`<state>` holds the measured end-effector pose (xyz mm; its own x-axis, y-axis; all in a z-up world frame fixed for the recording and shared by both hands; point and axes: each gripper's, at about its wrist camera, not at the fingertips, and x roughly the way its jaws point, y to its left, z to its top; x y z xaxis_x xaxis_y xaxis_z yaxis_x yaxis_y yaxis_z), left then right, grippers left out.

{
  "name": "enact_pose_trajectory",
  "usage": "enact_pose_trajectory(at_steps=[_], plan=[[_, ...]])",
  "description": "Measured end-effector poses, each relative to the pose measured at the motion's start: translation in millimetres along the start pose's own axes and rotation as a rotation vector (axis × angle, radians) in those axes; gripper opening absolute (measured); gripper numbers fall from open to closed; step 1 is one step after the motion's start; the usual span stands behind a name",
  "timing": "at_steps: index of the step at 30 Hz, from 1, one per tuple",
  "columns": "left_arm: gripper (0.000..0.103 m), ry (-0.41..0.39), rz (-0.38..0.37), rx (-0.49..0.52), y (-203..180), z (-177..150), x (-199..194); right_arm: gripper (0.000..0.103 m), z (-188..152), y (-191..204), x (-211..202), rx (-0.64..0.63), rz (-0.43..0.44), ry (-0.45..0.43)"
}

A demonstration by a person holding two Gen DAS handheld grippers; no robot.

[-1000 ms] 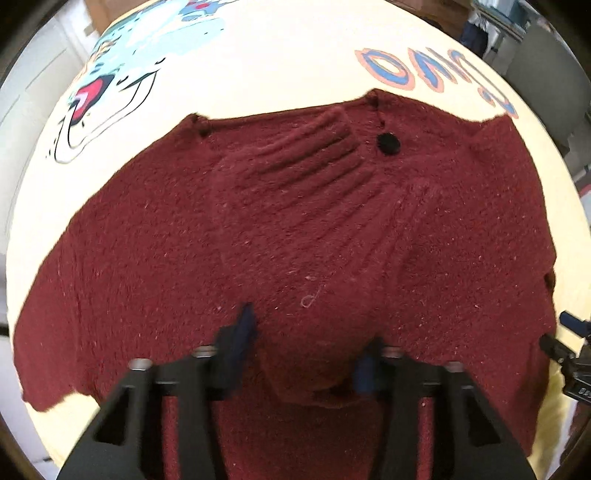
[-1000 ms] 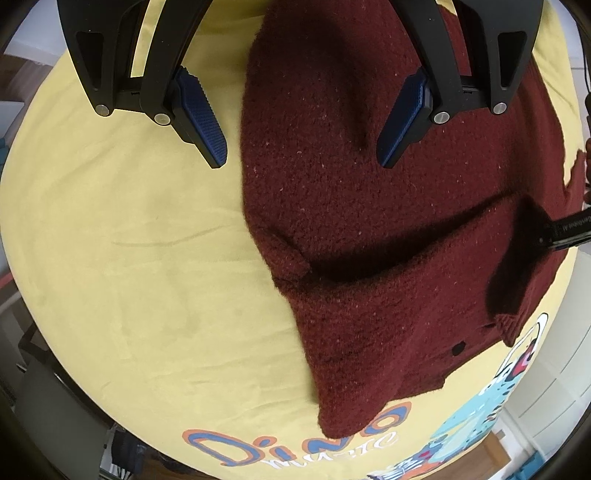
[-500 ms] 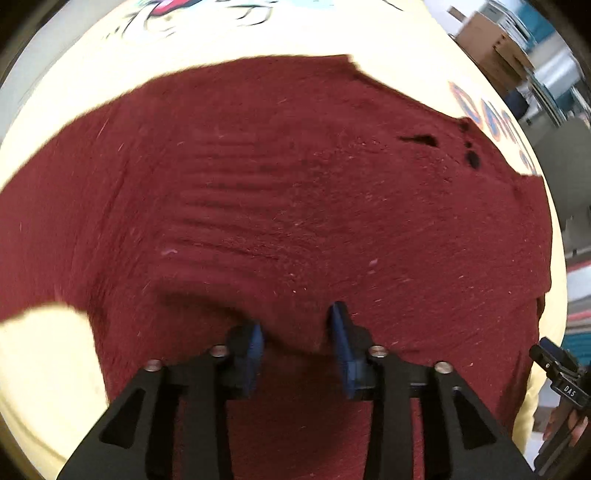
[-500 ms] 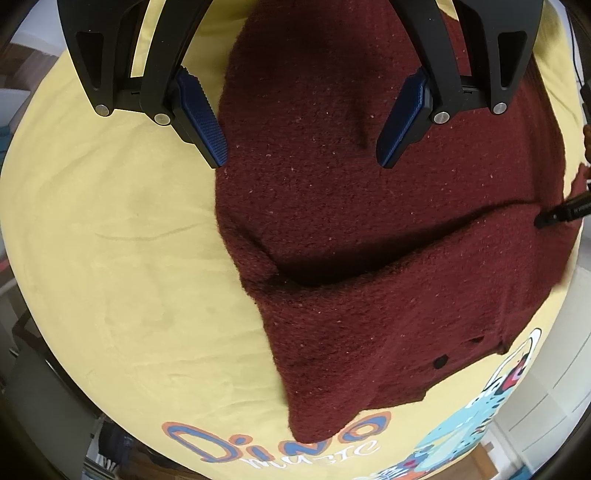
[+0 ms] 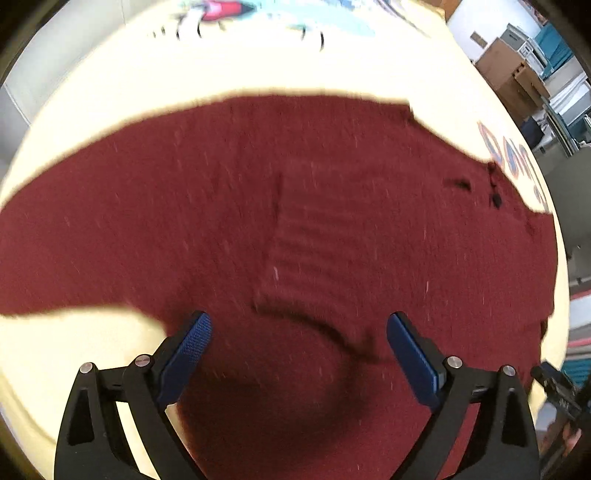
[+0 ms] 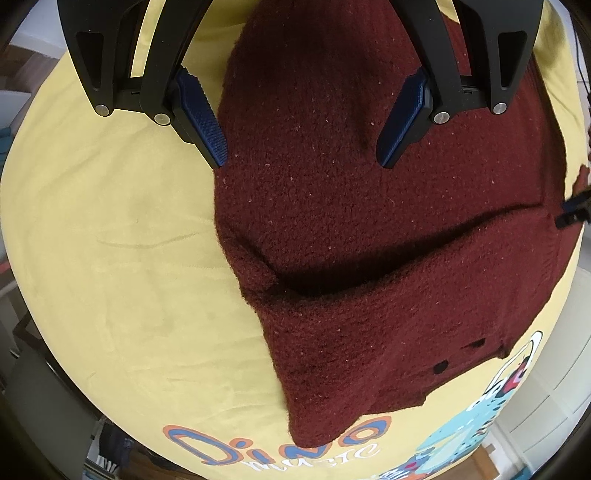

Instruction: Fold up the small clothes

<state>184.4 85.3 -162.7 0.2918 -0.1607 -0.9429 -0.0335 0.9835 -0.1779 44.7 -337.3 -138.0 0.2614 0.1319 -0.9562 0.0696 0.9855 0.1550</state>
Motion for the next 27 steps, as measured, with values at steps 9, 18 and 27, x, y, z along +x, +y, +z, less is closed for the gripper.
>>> enact_pose_trajectory(at_steps=[9,18,27], plan=[[0.093,0.079,0.034,0.039,-13.3,42.9,40.3,0.084,3.1,0.2,-3.6,0.005,-0.015,-0.003],[0.044,0.074,0.034,0.112,-40.2,39.8,61.1,0.084,4.9,1.8,4.5,0.006,-0.037,0.018],[0.010,-0.052,-0.026,0.182,-68.1,54.6,9.8,0.084,23.4,-9.1,-3.0,0.047,-0.052,-0.020]])
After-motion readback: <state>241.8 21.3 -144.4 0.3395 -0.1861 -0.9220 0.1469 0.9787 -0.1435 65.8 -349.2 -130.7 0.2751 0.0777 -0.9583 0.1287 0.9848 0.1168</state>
